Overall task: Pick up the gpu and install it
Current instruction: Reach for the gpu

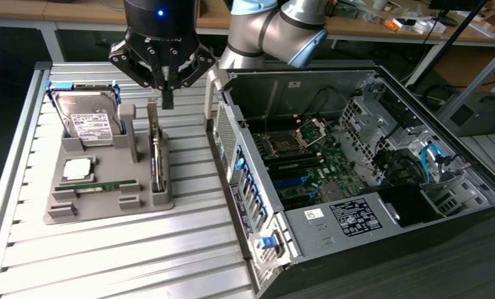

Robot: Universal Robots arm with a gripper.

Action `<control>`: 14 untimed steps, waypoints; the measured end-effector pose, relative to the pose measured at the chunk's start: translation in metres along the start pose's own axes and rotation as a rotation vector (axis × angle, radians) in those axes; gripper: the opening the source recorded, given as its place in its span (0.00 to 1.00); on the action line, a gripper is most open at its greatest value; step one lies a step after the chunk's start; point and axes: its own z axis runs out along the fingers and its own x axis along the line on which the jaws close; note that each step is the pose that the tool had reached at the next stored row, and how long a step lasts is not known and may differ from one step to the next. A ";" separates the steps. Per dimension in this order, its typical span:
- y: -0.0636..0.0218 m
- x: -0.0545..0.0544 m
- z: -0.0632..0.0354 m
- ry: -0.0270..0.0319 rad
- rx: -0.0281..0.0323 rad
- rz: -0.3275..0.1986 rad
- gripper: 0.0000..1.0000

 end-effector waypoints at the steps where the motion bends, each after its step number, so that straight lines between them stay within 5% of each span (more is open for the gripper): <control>1: -0.0001 0.001 -0.0001 0.0001 0.0001 0.000 0.11; 14: -0.0009 0.012 -0.0004 0.0001 0.0000 0.000 0.11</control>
